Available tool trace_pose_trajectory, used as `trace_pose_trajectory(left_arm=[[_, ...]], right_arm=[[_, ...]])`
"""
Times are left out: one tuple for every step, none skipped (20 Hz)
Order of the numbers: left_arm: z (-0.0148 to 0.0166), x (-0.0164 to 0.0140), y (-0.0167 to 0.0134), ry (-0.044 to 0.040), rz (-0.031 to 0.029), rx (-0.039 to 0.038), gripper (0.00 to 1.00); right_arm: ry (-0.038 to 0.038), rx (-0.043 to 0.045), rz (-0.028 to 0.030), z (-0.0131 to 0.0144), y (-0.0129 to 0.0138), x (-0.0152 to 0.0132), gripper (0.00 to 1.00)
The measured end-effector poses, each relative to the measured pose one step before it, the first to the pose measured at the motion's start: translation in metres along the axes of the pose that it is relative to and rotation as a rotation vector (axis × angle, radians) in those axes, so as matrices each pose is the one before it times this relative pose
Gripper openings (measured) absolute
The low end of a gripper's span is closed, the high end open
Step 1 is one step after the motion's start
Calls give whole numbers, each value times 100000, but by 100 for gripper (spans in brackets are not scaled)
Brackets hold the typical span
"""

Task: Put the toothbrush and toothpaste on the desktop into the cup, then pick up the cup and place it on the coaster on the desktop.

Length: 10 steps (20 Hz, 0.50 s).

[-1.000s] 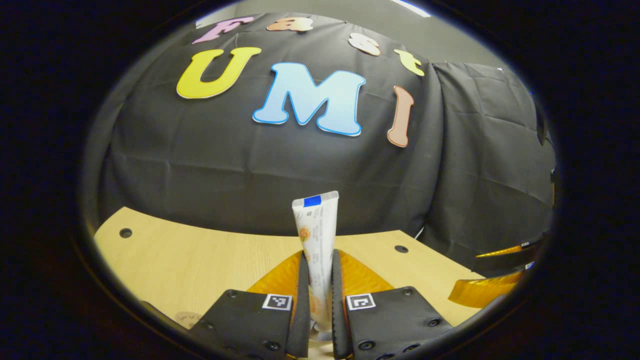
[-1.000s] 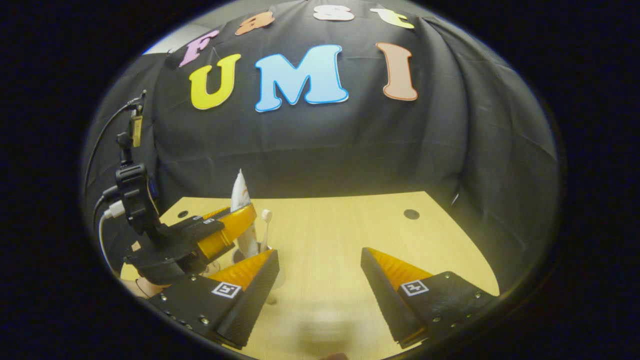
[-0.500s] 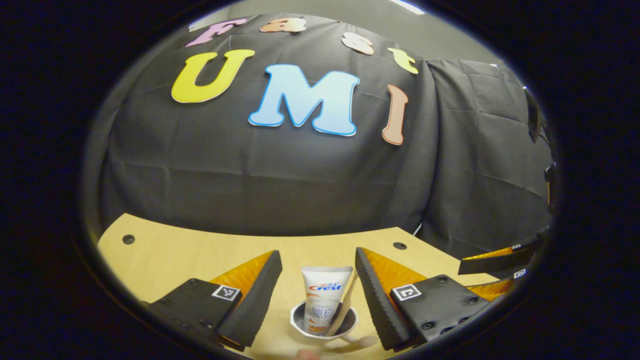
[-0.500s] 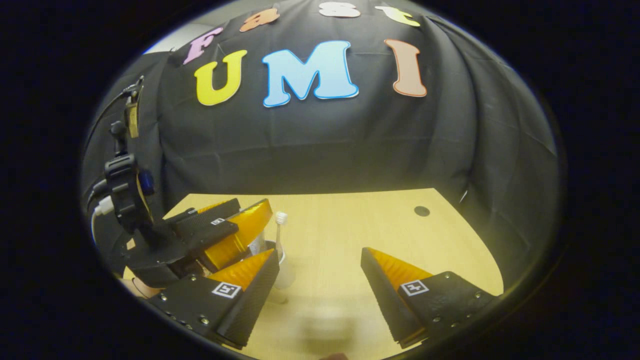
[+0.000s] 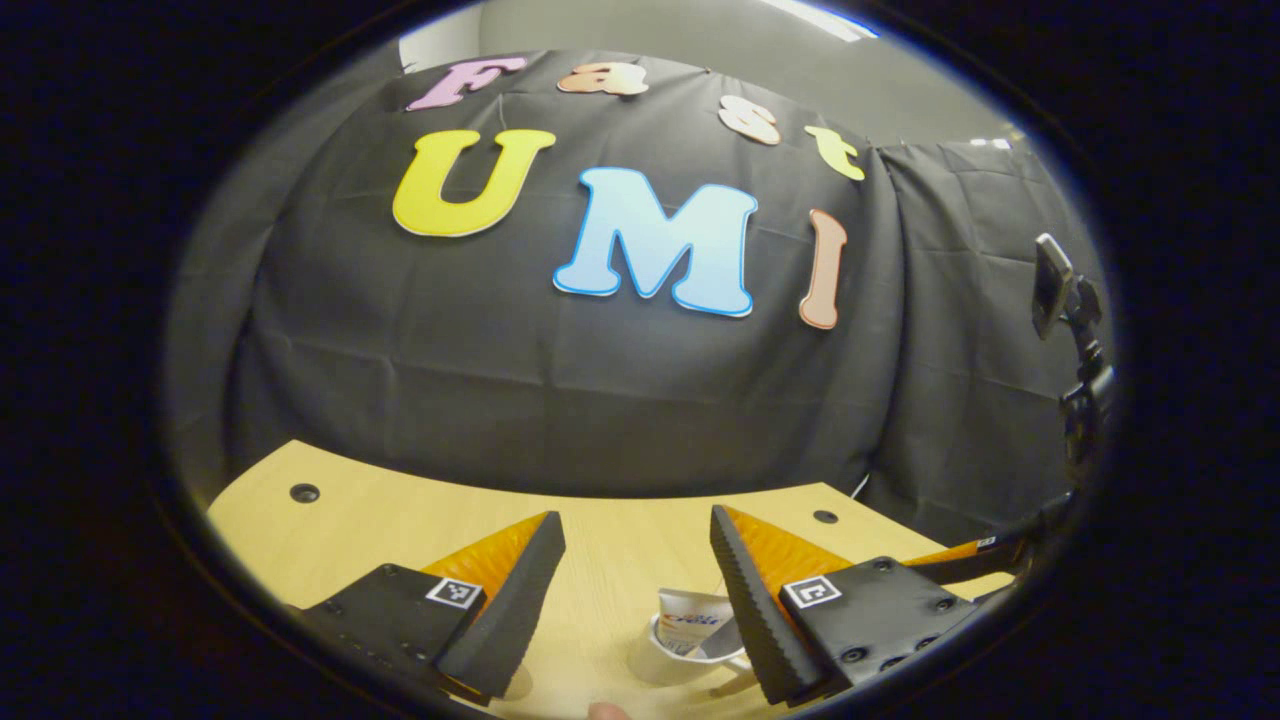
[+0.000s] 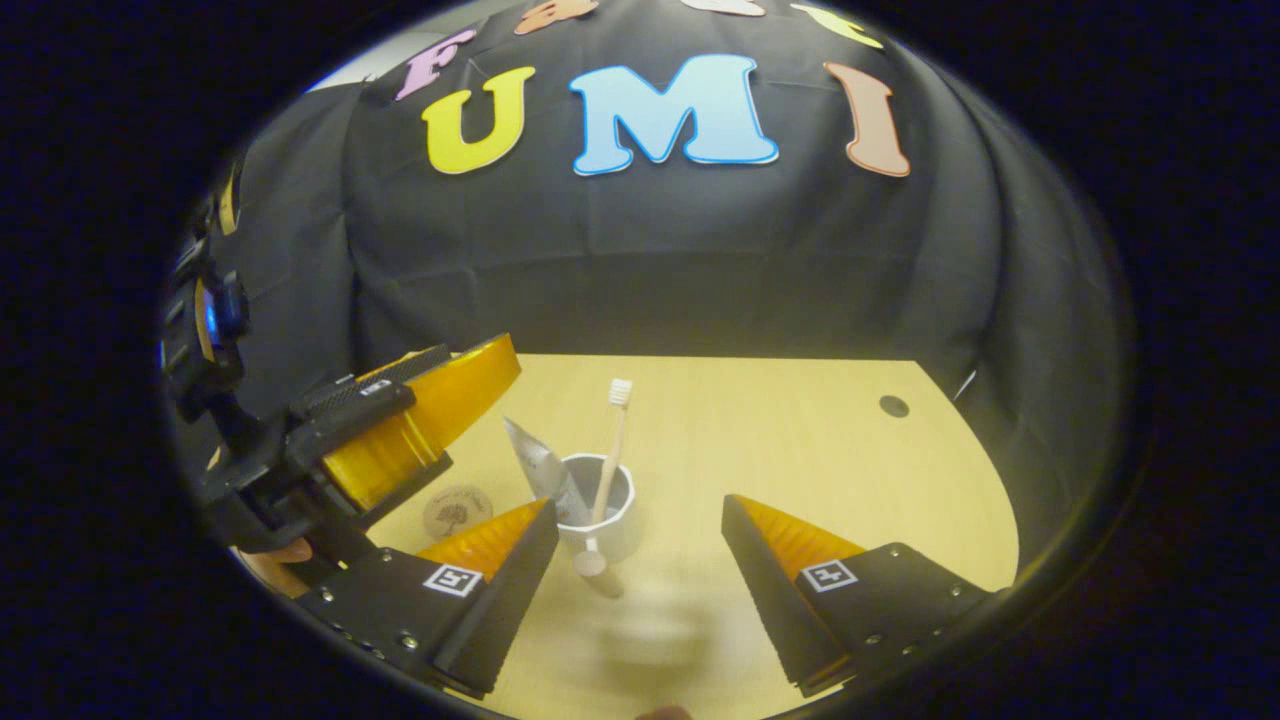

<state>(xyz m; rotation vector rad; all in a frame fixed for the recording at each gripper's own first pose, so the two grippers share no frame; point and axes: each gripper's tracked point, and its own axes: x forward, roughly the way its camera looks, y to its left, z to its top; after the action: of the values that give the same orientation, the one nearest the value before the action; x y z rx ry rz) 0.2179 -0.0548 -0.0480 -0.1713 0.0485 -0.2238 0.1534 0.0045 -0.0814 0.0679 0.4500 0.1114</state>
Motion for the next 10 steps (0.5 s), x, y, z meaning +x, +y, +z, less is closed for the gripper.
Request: trace_pose_trajectory(left_arm=[[369,-430,466,-557,779,207,93],[312,-455,587,-595,1012,72,93],[323,-367,371,-457,665,40,93],[179,-353,536,-209,1108,155,93],[219,-357,426,-217,697,96,94],[184,-352,431,-271,824,37,93],[243,-325,435,-192,910,-62,89],[116,-399,397,5,672,-148,89],[-36,-320,337,222,756,6,93],[11,-367,370,113,720,49,93]], right_arm=[[1740,-493,660,-400,426,344,100],[1618,-502,614,-275,402,345,100],[1523,-463,533,-389,329,292,100],[1518,-490,497,-273,311,325,100],[1865,-554,54,-378,240,387,100],[1999,-560,181,-286,174,329,100],[2202,-392,319,-539,95,420,100],[2140,-438,256,-213,244,424,100],[2501,-513,84,-452,321,427,100],[3381,-691,-221,-292,124,568,100]])
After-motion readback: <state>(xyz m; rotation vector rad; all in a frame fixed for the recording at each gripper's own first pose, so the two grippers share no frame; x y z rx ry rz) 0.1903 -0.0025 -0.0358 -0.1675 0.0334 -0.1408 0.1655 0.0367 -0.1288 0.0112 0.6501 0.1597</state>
